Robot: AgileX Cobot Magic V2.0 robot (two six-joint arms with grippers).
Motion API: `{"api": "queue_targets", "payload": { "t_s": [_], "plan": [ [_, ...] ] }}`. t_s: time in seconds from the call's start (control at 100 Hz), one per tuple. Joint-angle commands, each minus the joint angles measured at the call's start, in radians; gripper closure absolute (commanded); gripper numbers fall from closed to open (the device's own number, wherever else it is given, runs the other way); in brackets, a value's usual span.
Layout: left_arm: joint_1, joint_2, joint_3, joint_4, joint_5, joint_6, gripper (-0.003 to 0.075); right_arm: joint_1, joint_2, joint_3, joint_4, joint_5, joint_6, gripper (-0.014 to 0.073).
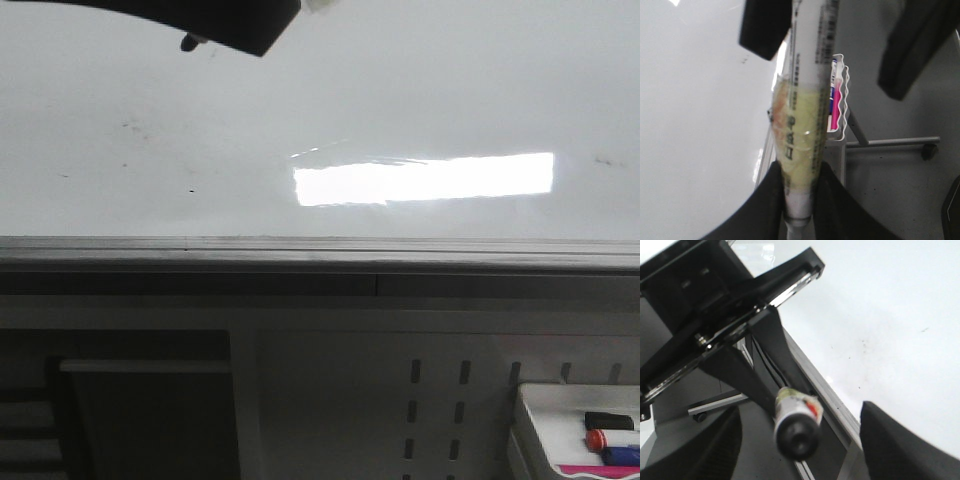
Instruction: Write number 4 on whiteboard
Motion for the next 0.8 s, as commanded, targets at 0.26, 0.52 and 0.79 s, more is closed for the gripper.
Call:
{"api": "queue_targets", "payload": {
  "t_s": [0.26,0.52,0.79],
  "plan": [
    [-0.009,-0.012,-0.033,-0.02,-0.038,0.003,0.074,0.002,0.075,-0.035,-0.004,-0.132,-0.01,0.0146],
    [-0.009,-0.011,-0.033,-0.02,-0.038,0.003,0.074,0.004,0.121,-0.035,-0.004,-0.146,-0.01,0.0225],
    [-0.009,0.013,-0.033,-0.02,-0.03,0.003,0.074,0.004,0.121,-0.035,-0.004,-0.146,-0.01,0.0378]
  ]
}}
